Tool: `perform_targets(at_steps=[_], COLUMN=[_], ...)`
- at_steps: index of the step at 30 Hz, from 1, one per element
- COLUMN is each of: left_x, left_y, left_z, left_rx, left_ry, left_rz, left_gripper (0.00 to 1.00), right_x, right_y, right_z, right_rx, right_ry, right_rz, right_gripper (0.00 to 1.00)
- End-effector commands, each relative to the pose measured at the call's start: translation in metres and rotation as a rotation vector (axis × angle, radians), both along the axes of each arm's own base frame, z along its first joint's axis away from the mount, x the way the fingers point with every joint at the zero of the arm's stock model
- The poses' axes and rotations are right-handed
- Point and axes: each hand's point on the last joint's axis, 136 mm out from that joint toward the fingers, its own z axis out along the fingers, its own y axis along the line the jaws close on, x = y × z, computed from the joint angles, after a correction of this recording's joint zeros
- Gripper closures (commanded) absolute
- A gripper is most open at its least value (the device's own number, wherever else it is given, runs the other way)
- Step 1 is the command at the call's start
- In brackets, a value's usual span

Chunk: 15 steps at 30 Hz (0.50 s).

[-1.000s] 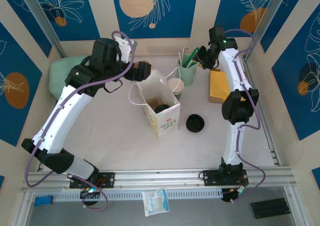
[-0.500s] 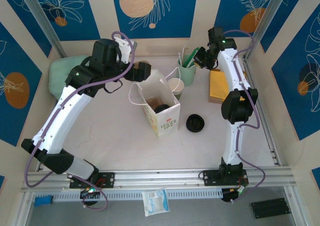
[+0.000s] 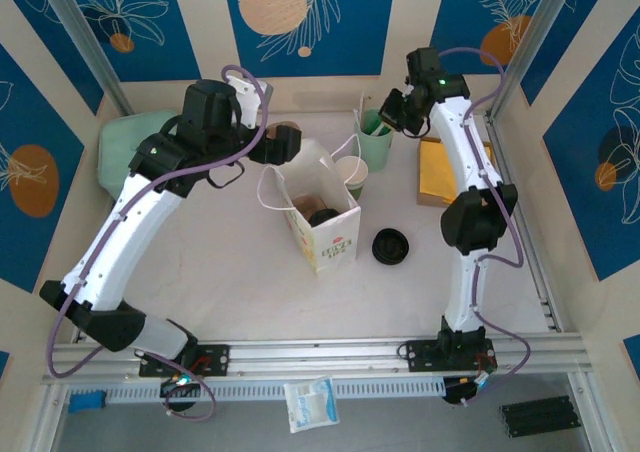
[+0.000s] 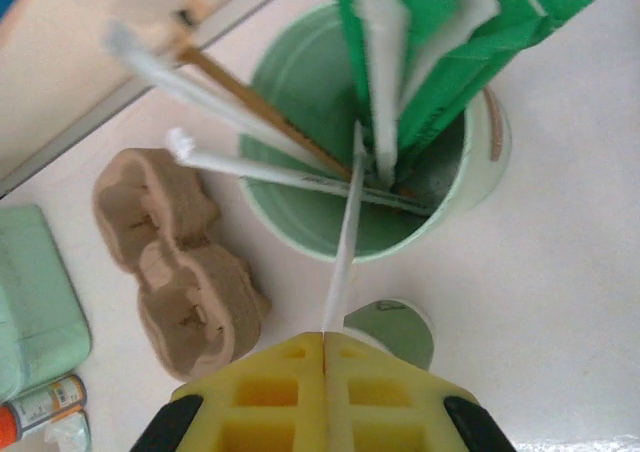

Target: Pack the takeout coffee

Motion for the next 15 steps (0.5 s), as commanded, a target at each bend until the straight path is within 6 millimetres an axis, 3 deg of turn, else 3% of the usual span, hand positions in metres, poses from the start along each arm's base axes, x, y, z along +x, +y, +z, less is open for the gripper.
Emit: perform_targets(at_steps=[1,8,15], left_x=[-0.004,-0.005,-0.004], left_y=[0.004,0.004,0.002], left_z=[0.009,0.005,0.002], left_rx=[-0.026,-0.021,-0.020], left_ry=[-0.020,-0.013,-0.001], left_rz=[-0.006,-0.006,-0.014], left_gripper=[0.01,0.01,0.00], right_x=[-0.012,-0.023,-0.047], right_y=[-0.006,-0.010,-0.010], right_z=[0.052,0.079,0.119], right_rx=[-0.064,-0.138,-0.149], right_ry=[-0.134,-0.200,-0.291], right_rz=[0.008,0.006,0.015], right_gripper=[1.00,1.00,1.00])
